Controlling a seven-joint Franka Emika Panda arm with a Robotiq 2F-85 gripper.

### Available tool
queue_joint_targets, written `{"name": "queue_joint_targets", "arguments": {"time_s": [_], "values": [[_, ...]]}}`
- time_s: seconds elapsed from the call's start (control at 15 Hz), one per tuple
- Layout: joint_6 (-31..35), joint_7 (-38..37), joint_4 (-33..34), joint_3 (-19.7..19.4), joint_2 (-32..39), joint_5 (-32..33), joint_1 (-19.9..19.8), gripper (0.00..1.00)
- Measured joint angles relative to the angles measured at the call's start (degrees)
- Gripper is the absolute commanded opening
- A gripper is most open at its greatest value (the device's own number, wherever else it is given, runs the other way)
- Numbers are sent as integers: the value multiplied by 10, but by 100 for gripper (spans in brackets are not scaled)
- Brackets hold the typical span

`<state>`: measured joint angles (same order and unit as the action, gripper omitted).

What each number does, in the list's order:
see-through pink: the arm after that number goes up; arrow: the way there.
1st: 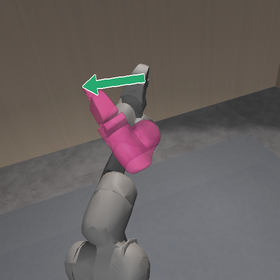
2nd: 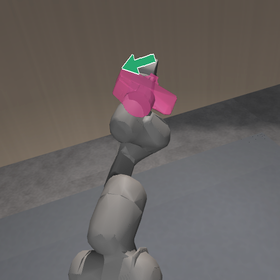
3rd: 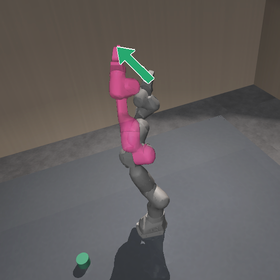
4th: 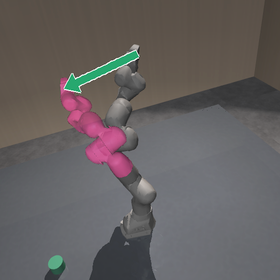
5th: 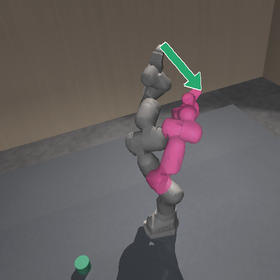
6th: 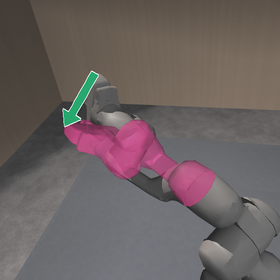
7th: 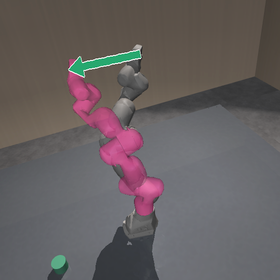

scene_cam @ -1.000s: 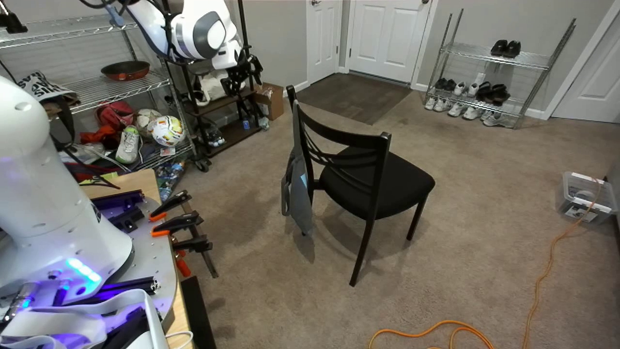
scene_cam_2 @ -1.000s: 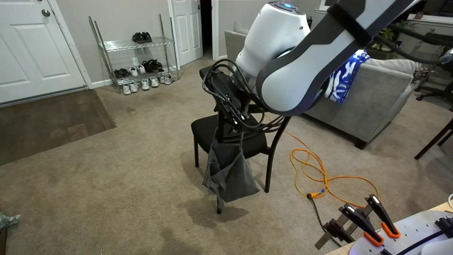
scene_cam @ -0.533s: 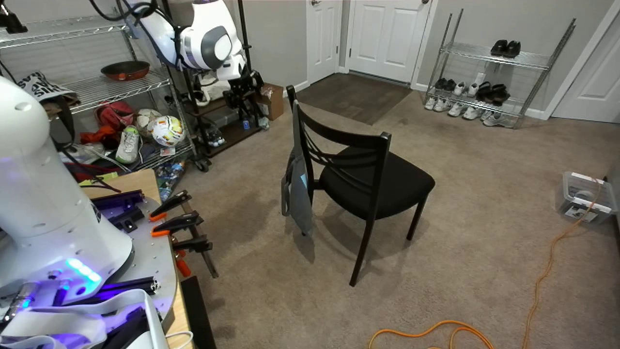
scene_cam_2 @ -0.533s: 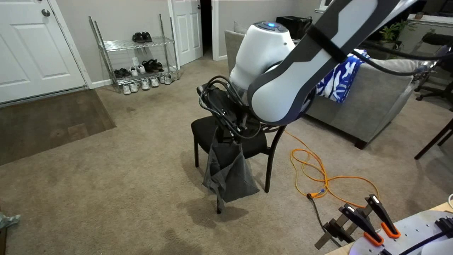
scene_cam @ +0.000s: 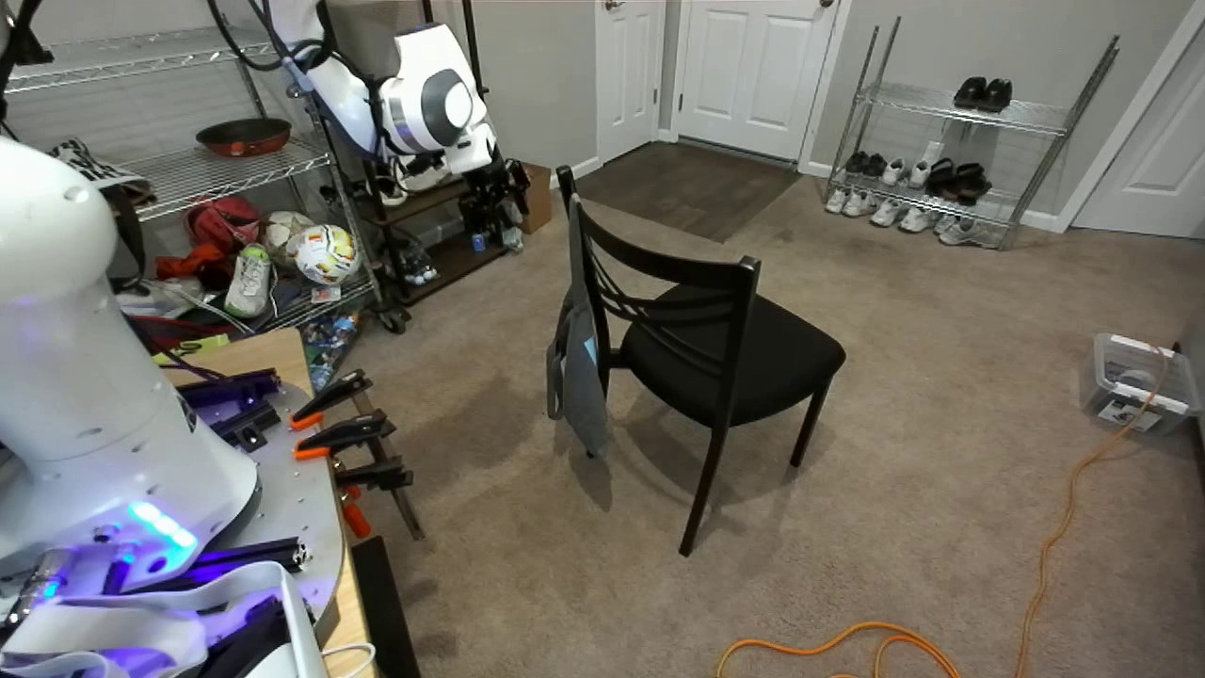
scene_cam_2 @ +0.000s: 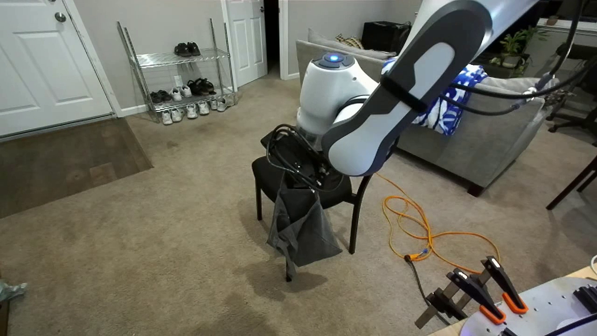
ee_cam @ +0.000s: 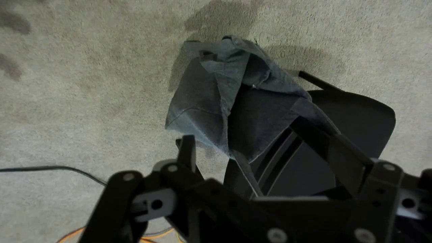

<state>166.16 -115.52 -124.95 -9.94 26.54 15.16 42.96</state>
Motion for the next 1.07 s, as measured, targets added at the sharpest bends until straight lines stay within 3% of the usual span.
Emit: {"name": "queue_joint_targets", "arguments": {"time_s": [0.2,0.8,1.07], "values": [[-5,-1,9,-44,17,27,40,100],[-34,-2,25,-122,54,70,133,100],[-64,-2,39,-123,65,76,142,100]]}}
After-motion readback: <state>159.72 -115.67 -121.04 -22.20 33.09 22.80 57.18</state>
